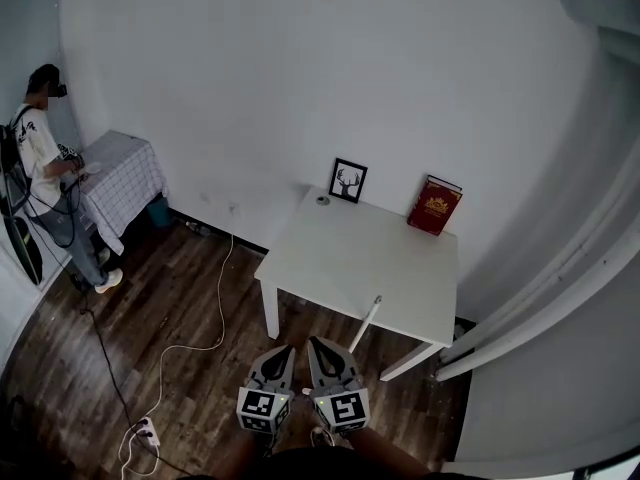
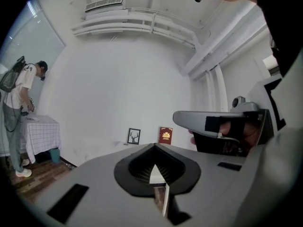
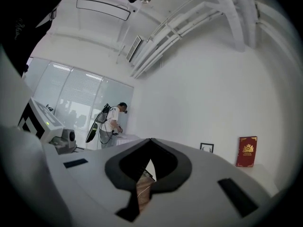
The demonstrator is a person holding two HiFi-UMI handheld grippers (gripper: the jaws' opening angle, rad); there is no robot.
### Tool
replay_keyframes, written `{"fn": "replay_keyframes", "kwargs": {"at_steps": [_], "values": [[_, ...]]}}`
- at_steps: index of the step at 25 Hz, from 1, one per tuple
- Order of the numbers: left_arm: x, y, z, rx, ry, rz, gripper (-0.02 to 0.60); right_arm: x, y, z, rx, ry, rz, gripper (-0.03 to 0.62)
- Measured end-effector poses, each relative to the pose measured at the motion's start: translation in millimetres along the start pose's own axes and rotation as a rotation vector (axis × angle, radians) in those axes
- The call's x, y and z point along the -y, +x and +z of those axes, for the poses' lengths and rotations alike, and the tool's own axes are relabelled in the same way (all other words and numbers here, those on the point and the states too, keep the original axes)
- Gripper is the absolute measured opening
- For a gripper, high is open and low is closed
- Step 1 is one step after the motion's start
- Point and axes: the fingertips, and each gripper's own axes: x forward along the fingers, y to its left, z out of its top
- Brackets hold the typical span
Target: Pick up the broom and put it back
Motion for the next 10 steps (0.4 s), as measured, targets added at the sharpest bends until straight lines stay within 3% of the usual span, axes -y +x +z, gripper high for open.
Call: {"fn": "replay_keyframes", "kwargs": {"at_steps": [10], "values": [[3, -13, 1, 0.003, 0.009, 0.009, 0.0, -13, -7, -5, -0.009, -0.011, 0.031, 0.021]]}}
